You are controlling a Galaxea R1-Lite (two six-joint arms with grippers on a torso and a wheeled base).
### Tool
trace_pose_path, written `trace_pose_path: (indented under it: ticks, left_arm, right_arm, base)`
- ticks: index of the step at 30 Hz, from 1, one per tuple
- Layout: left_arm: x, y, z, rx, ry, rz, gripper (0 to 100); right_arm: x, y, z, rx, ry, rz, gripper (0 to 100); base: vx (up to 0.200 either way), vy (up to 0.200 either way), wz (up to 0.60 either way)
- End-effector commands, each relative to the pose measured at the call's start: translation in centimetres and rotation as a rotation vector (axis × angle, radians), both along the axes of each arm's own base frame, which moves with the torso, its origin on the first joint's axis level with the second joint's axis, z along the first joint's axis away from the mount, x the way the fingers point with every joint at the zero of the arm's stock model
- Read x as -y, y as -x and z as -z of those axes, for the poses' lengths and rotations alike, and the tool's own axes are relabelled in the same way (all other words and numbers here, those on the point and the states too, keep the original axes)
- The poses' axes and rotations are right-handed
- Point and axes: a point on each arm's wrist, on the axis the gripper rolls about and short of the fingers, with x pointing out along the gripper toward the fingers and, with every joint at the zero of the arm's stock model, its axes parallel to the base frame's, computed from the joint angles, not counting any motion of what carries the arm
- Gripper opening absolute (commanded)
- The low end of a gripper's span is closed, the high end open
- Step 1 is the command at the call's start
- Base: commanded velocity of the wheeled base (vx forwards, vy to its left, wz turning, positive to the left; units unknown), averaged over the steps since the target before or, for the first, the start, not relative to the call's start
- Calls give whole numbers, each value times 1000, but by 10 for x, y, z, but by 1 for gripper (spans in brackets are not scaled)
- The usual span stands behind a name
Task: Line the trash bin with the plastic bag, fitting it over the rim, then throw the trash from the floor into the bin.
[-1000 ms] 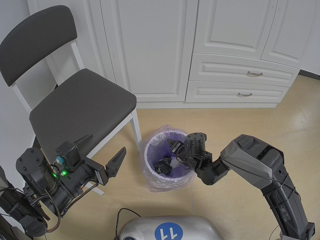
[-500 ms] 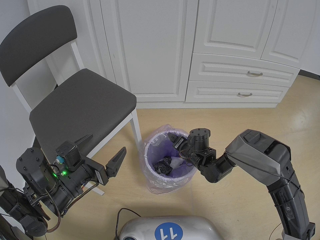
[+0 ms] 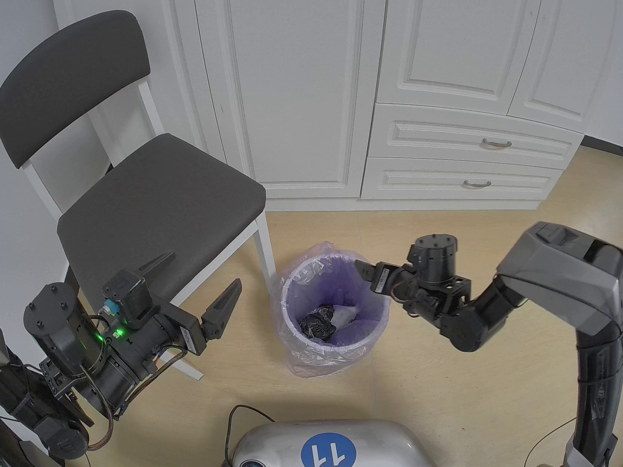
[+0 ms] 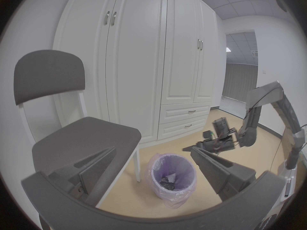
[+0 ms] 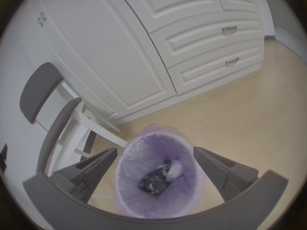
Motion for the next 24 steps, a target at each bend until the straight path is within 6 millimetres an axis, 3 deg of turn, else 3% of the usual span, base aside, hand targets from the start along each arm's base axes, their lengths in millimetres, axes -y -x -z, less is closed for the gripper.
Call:
trace_pose_path:
  ticks: [1,7,13,14,20,24]
  left_arm:
    - [-19,2,-18,92,-9,-77,100]
    - [-45,-21,-17,98,-46,-246,100]
    - [-60,-21,-20,107,-48,-359,100]
    - [-70,-19,-26,132,-39,-415,100]
    - [-87,-14,-41,195,-21,-491,100]
    - [-90,-6,-49,237,-24,-498,100]
  right_arm:
    - [78,44,-63,186,166,78,100]
    - [133,70,-78,344,305,187,100]
    - [167,75,-101,500,285,320,100]
    - [179,86,-110,529,286,362,100]
    - [197,113,-121,543,297,422,100]
    - [206,143,-126,541,308,459,100]
  base:
    - [0,0,0]
    - [0,0,0]
    - [0,0,0]
    - [0,0,0]
    - [0,0,0]
    - [0,0,0]
